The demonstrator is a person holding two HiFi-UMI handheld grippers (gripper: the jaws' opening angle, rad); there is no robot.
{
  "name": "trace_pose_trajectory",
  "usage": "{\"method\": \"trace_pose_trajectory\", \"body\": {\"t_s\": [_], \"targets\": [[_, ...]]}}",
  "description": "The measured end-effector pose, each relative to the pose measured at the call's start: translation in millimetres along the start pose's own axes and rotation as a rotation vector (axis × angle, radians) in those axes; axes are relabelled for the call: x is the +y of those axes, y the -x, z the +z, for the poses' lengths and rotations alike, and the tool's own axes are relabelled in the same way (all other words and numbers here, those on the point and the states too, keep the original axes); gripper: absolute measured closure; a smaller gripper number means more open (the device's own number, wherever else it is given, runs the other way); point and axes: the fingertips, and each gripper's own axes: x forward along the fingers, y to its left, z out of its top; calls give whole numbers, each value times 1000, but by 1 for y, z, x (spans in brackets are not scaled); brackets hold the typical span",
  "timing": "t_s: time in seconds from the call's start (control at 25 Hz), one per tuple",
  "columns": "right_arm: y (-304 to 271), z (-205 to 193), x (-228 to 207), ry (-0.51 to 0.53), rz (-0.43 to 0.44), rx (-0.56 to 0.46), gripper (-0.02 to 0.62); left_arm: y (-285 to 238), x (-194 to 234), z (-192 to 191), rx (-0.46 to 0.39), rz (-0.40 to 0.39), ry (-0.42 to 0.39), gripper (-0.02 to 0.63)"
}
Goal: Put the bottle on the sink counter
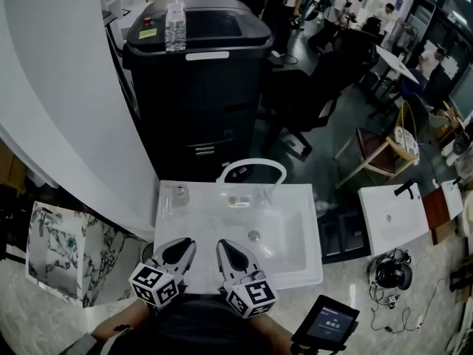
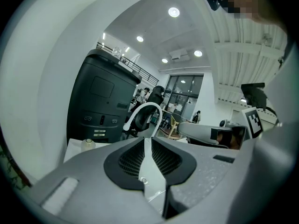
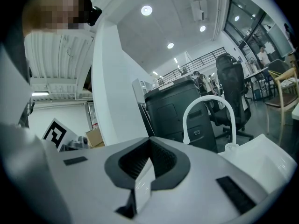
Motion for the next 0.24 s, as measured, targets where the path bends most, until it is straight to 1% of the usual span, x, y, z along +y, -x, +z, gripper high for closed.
{"method": "trace_pose_trajectory", "body": {"t_s": [0.24], "targets": [[0, -1, 1, -4, 3, 3, 600, 1, 1, 0, 1, 0, 2, 557]]}}
